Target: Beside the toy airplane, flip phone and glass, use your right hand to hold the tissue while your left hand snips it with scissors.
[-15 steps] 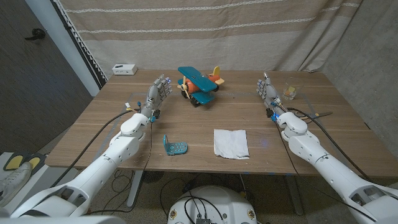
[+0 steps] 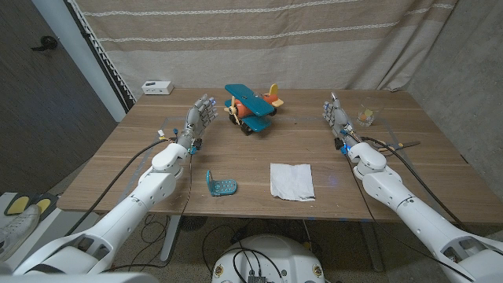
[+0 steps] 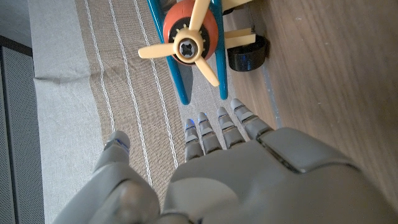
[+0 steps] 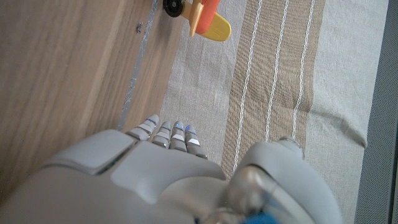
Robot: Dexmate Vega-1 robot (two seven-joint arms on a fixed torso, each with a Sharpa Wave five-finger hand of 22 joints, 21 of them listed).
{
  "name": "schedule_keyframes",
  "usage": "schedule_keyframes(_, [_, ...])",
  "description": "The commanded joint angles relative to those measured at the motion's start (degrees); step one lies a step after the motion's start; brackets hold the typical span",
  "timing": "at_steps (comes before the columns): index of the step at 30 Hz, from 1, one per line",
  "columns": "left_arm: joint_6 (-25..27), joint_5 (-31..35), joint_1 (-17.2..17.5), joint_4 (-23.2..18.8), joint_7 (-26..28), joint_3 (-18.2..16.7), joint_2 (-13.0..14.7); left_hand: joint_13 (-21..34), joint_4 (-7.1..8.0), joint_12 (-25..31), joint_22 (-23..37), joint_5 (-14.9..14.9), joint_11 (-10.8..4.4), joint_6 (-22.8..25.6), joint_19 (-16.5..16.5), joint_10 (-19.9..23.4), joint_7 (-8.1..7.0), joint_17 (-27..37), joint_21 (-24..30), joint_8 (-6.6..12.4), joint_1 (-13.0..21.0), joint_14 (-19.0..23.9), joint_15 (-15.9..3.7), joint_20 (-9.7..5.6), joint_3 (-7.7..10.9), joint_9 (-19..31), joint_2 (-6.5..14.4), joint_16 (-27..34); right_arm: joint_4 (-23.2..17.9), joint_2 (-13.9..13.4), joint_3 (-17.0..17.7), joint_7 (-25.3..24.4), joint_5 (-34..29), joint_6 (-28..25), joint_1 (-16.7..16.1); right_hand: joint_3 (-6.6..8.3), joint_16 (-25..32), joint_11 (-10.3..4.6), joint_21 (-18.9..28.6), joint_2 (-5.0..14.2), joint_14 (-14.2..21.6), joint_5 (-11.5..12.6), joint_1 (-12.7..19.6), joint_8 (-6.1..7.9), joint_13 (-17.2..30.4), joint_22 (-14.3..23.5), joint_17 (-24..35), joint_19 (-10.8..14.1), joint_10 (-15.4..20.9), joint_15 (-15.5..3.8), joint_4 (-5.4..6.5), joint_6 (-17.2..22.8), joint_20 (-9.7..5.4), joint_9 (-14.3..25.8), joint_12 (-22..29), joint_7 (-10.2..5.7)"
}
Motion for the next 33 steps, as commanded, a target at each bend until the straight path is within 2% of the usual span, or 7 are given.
schedule_keyframes(1, [-2.1,0.5,0.0,0.9,1.6,0.0,-1.9,0.1,-0.03,0.5,0.1,0.5,-0.25,0.8,0.8,0.9,-0.28,0.1,0.4,0.32,0.8,0.7,-8.88,-2.45,0.54,0.2,-0.1,0.3,-0.4,-1.5,-0.8,1.4,-1.7,0.5,0.1,-0.11,0.0,-0.42,0.2,-0.08,-1.0,0.5,1.1,0.09,0.2,0.2,0.1,-0.8,-0.8,-0.49,-0.68,-0.7,-0.42,0.2,0.2,-0.24])
schedule_keyframes(3, [-1.7,1.3,0.0,0.4,1.9,0.2,-1.3,0.1,-0.05,0.5,0.1,0.5,-0.2,1.1,0.8,0.9,-0.24,0.1,0.4,0.38,0.8,0.7,-8.67,-2.43,0.56,0.2,-0.1,0.3,0.0,-1.5,-1.0,1.2,-2.4,1.1,0.3,-0.05,0.0,-0.58,0.1,-0.11,-1.1,0.5,1.4,0.04,0.2,0.2,0.1,-0.9,-1.0,-0.5,-0.84,-0.9,-0.46,0.2,0.1,-0.44])
schedule_keyframes(5, [-1.1,1.5,0.2,-0.3,2.1,0.2,-0.7,0.1,-0.06,0.5,0.1,0.5,-0.03,1.1,0.7,0.9,-0.17,0.1,0.3,0.38,0.9,0.6,-8.57,-2.43,0.58,0.2,-0.1,0.2,-0.2,-1.8,-1.1,0.7,-3.0,0.8,0.3,0.3,0.1,-1.61,0.3,-0.15,-0.9,0.8,2.9,0.24,0.2,0.1,0.1,-0.4,-0.9,-1.88,-1.69,-0.9,-2.33,0.2,0.1,-0.93])
schedule_keyframes(9, [-0.9,2.1,0.2,-0.4,1.9,0.5,-0.2,0.1,-0.08,0.3,0.1,0.5,0.17,0.6,0.4,0.7,-0.06,0.2,0.2,0.11,1.0,0.2,-8.24,-2.36,0.59,0.2,-0.1,0.0,-1.6,-2.9,-1.4,-0.9,-4.8,-0.4,0.3,0.48,0.2,-2.5,0.4,-0.09,-0.6,0.9,3.6,0.4,0.2,0.1,0.0,-0.1,-0.8,-2.06,-2.09,-0.6,-3.46,0.2,0.2,-1.22])
schedule_keyframes(24, [-0.6,1.9,1.0,-1.8,-0.3,1.0,1.2,0.2,-0.04,0.0,0.1,0.5,0.33,0.4,0.2,0.2,0.57,0.2,0.1,-0.08,1.1,-0.3,-7.73,-2.46,0.55,0.2,-0.2,-0.1,-7.6,-7.0,-1.6,-4.5,-9.2,-4.1,-1.5,0.67,-0.1,-2.97,0.2,-0.26,-1.4,1.2,4.9,0.29,0.1,0.0,-0.1,-0.5,-1.5,-2.35,-2.88,-1.1,-3.88,0.1,-0.1,-1.58])
schedule_keyframes(30, [-3.6,3.6,0.3,0.6,-0.6,1.3,0.6,0.2,0.02,-0.1,0.2,0.5,0.42,0.0,-0.3,-0.2,0.58,0.2,0.0,-0.23,1.1,-1.0,-7.37,-2.39,0.51,0.2,-0.2,-0.3,-6.7,-7.9,-2.3,-4.4,-11.9,-3.0,-1.1,0.74,-0.2,-2.89,0.2,-0.32,-1.6,1.3,5.4,0.22,0.1,0.0,-0.1,-0.6,-1.7,-2.34,-3.19,-1.3,-3.92,0.1,-0.1,-1.62])
schedule_keyframes(33, [-2.6,3.3,0.8,-0.5,0.1,1.1,0.8,0.2,0.05,-0.2,0.2,0.5,0.74,0.0,-0.5,-0.3,0.78,0.2,-0.1,-0.23,1.1,-1.0,-7.39,-2.45,0.49,0.2,-0.2,-0.3,-8.3,-8.9,-2.6,-6.3,-13.8,-5.7,-1.2,0.82,0.0,-3.43,0.3,-0.39,-1.2,1.4,6.0,0.39,0.1,0.0,-0.1,-0.3,-1.2,-2.64,-3.52,-1.0,-3.58,0.1,0.1,-2.03])
